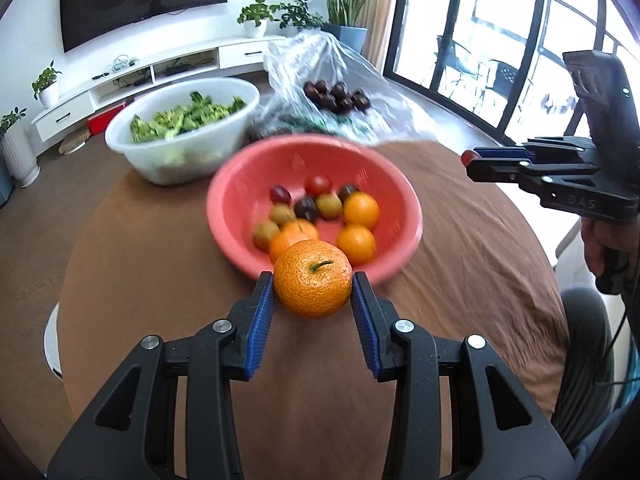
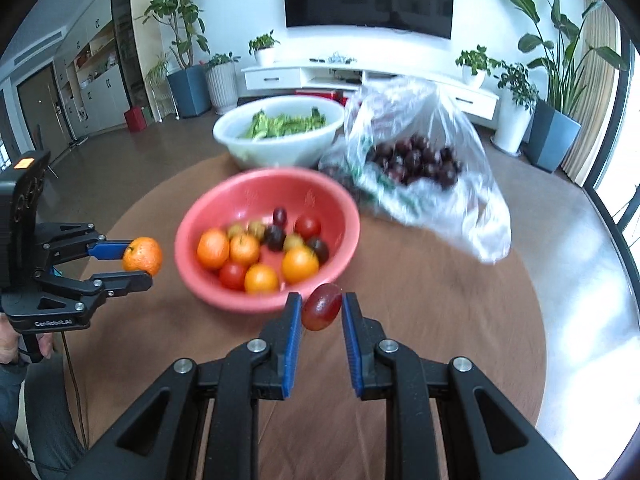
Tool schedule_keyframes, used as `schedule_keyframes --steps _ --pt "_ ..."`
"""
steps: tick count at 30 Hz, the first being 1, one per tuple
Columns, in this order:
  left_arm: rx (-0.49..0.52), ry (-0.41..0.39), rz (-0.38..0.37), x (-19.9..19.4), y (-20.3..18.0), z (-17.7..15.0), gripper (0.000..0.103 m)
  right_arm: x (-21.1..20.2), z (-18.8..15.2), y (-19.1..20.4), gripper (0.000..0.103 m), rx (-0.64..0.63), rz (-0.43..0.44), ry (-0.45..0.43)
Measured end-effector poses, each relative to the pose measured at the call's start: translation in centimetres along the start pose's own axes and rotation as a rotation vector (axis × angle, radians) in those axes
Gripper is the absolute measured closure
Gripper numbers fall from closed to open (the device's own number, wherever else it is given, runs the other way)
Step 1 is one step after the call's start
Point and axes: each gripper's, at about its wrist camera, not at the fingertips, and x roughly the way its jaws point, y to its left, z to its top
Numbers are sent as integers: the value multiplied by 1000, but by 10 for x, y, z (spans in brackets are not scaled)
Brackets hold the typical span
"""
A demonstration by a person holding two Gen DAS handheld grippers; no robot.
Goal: Organize fruits
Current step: 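Carry the mandarin with the left tool while the right tool carries the red plum to the bowl, then open the left tool over the red bowl while the right tool releases the red plum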
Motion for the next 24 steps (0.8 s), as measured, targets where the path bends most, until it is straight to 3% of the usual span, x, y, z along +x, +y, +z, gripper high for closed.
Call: schedule_keyframes --steps 9,24 --pt "12 35 -1 48 17 56 67 42 50 14 81 -73 42 8" --pt "14 109 -29 121 28 63 67 117 39 34 81 -121 88 131"
